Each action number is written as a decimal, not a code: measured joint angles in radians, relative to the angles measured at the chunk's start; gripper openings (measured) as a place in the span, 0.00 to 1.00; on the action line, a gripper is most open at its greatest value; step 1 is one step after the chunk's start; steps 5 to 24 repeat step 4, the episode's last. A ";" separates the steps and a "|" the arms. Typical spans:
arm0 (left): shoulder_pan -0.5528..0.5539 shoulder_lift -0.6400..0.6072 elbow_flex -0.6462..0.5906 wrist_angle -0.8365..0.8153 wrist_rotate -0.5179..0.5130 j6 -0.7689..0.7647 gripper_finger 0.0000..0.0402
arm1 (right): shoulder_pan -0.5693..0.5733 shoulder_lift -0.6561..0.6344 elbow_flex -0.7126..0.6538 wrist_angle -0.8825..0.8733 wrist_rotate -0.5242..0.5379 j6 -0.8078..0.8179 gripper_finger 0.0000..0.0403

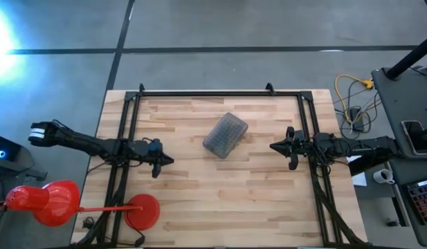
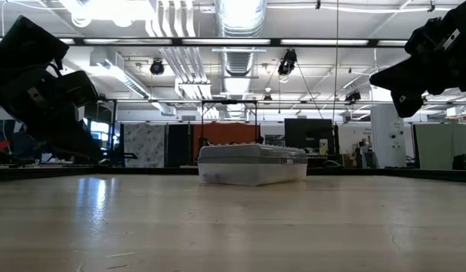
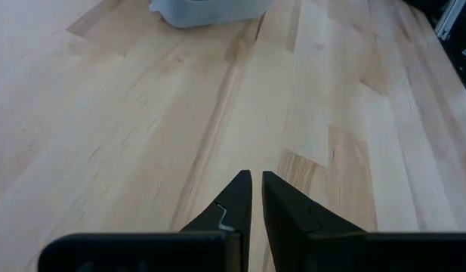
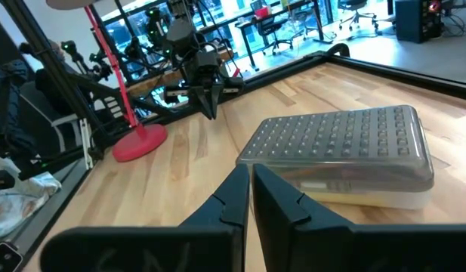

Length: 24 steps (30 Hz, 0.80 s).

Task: Pick & place school supplies into a supply box
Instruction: Return to Home Position

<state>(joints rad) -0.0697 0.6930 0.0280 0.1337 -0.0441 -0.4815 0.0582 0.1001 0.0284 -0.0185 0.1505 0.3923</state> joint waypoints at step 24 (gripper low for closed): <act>0.000 0.000 0.001 0.000 0.000 0.000 0.04 | 0.000 0.000 0.000 0.000 0.000 0.000 0.03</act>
